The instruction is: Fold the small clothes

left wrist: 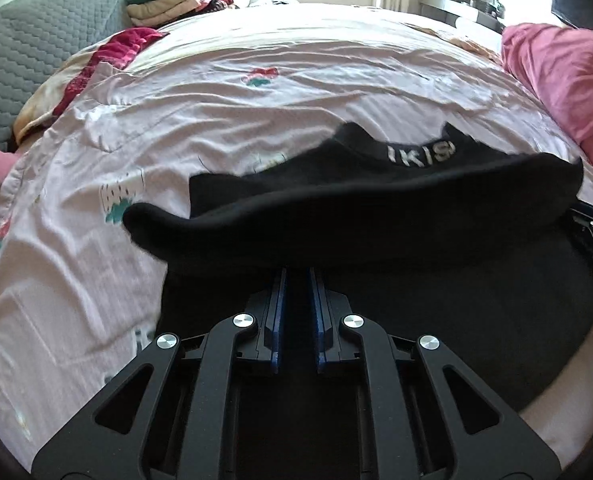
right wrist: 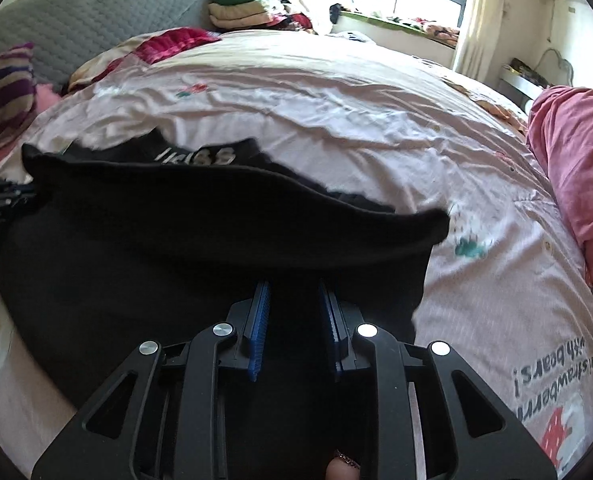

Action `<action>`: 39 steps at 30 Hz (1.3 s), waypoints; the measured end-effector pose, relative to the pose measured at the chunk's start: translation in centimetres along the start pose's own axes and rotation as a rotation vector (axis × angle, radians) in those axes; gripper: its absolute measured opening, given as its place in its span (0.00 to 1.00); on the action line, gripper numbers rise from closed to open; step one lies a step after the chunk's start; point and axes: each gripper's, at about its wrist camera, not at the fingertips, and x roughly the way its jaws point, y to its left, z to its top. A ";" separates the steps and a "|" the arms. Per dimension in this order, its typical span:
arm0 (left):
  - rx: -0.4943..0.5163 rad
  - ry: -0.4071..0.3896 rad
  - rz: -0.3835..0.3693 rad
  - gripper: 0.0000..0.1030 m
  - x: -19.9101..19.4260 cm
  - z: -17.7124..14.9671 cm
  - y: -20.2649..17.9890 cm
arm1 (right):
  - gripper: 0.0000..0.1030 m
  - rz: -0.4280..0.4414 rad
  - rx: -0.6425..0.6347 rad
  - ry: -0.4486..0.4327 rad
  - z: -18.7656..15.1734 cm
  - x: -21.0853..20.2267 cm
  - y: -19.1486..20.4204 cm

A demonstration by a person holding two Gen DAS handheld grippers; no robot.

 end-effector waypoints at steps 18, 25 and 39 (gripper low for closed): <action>-0.277 0.002 -0.083 0.39 2.3 2.0 7.6 | 0.52 0.045 0.278 0.043 0.5 2.3 -8.1; -0.249 -0.029 -0.075 0.08 2.1 1.9 7.1 | 0.12 0.077 0.275 0.018 0.6 2.2 -7.7; -0.226 -0.094 -0.018 0.03 1.7 2.9 7.1 | 0.06 -0.010 0.262 -0.021 1.7 2.5 -7.8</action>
